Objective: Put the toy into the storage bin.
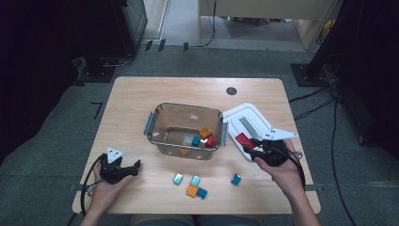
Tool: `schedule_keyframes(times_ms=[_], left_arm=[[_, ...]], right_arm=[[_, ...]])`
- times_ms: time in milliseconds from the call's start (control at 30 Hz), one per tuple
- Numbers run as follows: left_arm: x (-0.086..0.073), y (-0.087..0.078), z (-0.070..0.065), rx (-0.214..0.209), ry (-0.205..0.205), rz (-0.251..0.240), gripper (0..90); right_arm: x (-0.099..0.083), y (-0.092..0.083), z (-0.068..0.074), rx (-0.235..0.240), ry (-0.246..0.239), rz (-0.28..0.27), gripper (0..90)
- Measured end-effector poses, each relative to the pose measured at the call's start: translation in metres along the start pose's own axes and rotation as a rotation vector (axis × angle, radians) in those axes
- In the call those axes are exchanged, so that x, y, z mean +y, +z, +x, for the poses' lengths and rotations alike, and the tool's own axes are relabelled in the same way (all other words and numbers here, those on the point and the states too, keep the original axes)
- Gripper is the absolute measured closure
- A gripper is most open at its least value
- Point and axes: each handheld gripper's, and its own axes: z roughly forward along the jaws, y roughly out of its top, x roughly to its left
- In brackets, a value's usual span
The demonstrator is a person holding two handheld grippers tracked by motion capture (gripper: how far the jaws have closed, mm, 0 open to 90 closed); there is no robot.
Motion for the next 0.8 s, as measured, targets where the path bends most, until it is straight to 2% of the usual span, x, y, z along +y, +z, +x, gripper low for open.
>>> schedule_keyframes(times_ms=[233,433,600,800], left_arm=[[0.000,0.000,0.000,0.000,0.000,-0.001,12.6],[0.000,0.000,0.000,0.000,0.000,-0.001,12.6],[0.000,0.000,0.000,-0.001,0.004,0.002,12.7],[0.000,0.000,0.000,-0.001,0.004,0.001,12.8]], right_arm=[[0.027,-0.004,0.003,0.027,-0.031,0.015,60.1],[0.048,0.003,0.012,0.055,-0.061,0.003,60.1],[0.063,0.014,0.023,0.079,-0.089,0.003,60.1],[0.081,0.042,0.045,0.118,-0.128,0.020,60.1]])
